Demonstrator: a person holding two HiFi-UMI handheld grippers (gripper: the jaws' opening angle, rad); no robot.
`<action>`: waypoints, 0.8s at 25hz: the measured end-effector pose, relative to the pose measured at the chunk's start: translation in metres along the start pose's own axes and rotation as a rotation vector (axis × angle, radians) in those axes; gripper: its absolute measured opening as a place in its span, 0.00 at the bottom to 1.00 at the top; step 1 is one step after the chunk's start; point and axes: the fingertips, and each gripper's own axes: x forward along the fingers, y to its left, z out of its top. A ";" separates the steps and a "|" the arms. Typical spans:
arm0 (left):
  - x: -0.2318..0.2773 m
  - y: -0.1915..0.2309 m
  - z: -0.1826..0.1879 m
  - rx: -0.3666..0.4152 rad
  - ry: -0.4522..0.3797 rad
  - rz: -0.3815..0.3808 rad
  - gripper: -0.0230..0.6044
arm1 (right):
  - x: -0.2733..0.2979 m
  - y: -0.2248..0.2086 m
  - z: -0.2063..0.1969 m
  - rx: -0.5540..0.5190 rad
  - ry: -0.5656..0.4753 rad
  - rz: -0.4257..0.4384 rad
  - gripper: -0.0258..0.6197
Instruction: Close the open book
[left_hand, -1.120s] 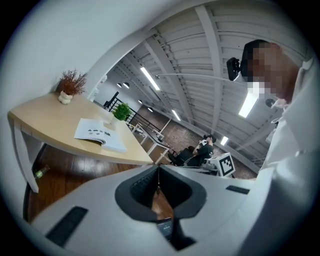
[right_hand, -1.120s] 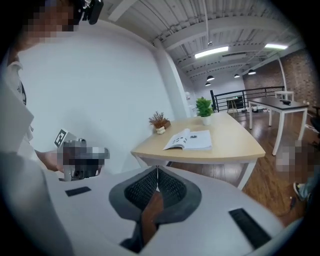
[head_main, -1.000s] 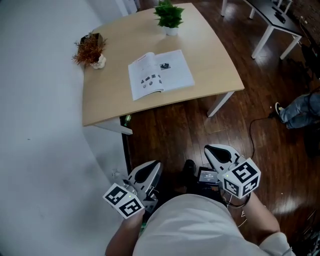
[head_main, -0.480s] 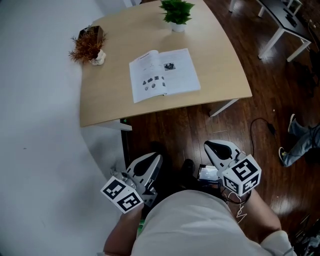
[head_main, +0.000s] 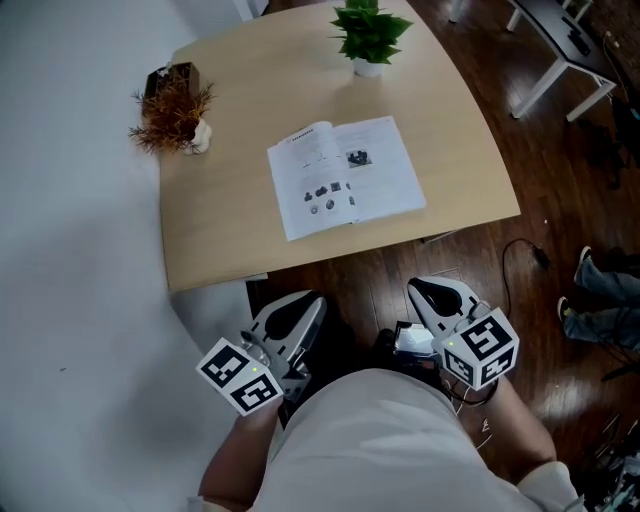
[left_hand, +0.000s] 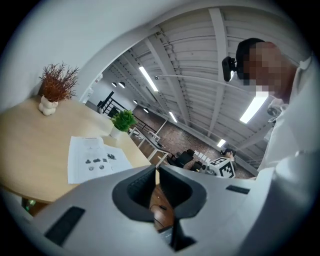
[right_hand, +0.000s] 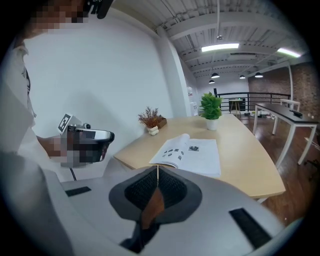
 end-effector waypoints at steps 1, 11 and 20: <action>0.000 0.008 0.006 0.002 0.002 -0.005 0.04 | 0.009 0.001 0.004 0.002 0.000 -0.004 0.04; 0.000 0.060 0.026 -0.013 0.052 -0.057 0.04 | 0.060 0.005 0.029 0.001 0.018 -0.045 0.04; 0.013 0.079 0.028 -0.060 0.021 0.018 0.15 | 0.083 -0.002 0.034 -0.149 0.073 0.014 0.04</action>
